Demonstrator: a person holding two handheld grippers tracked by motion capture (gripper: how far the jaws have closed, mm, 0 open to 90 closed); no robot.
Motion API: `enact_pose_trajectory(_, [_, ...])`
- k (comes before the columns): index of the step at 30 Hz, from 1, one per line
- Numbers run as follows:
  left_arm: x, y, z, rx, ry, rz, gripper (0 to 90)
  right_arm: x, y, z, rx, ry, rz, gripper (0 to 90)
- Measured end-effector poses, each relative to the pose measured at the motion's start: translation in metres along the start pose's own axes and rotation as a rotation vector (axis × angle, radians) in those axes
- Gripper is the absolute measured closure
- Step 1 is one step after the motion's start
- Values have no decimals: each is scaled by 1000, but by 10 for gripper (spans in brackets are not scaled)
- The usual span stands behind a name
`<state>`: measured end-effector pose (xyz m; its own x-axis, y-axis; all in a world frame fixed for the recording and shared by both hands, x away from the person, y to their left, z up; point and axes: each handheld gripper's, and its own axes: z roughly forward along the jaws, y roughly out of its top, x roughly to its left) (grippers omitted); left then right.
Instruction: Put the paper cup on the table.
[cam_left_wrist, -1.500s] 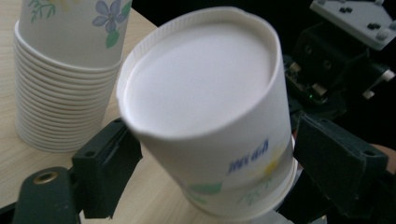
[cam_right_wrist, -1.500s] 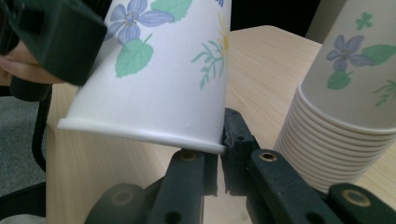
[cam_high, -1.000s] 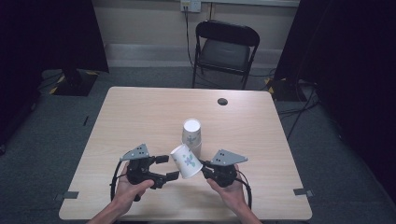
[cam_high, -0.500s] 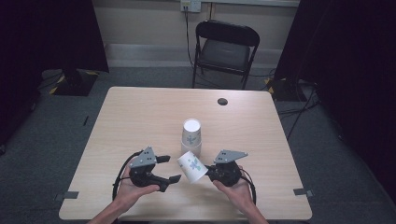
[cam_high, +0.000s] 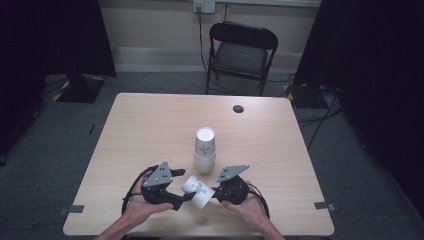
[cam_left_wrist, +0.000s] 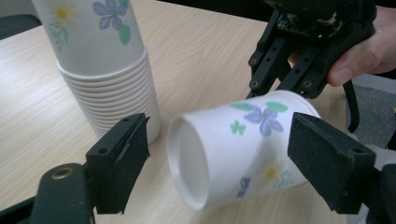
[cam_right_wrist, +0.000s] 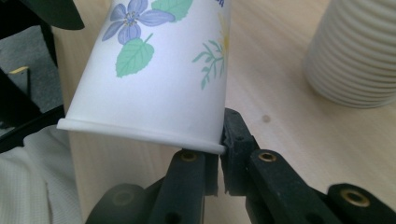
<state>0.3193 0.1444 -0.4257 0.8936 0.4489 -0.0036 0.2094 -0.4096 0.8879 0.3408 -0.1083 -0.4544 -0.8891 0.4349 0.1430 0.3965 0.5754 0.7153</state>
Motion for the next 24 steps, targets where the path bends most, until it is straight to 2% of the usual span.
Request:
enact_pose_trajectory(4, [-5,0,3,17,-11,38,199,3,1,6,28,28,-13,869])
enact_pose_trajectory(6, [-8,-1,7,43,-32,65,190,4,2,8,34,40,-16,868])
enact_pose_trajectory(8, [-10,-2,10,51,-42,76,169,4,2,8,33,36,-15,868])
enact_pose_trajectory(10, [-12,-3,12,74,-35,120,152,3,2,8,33,35,-18,868])
enact_pose_trajectory(13, [-11,-4,13,83,-41,139,151,2,1,6,33,32,-15,869])
enact_pose_trajectory(17, [-12,-4,13,71,-40,167,157,0,1,5,39,34,-12,869])
enact_pose_trajectory(19, [-14,-2,13,59,-33,183,160,1,1,8,67,42,-10,869])
enact_pose_trajectory(22, [-15,-2,14,59,-49,200,168,4,0,13,95,62,-18,869])
enact_pose_trajectory(24, [-17,-2,14,72,-78,212,170,6,2,14,105,59,-19,869])
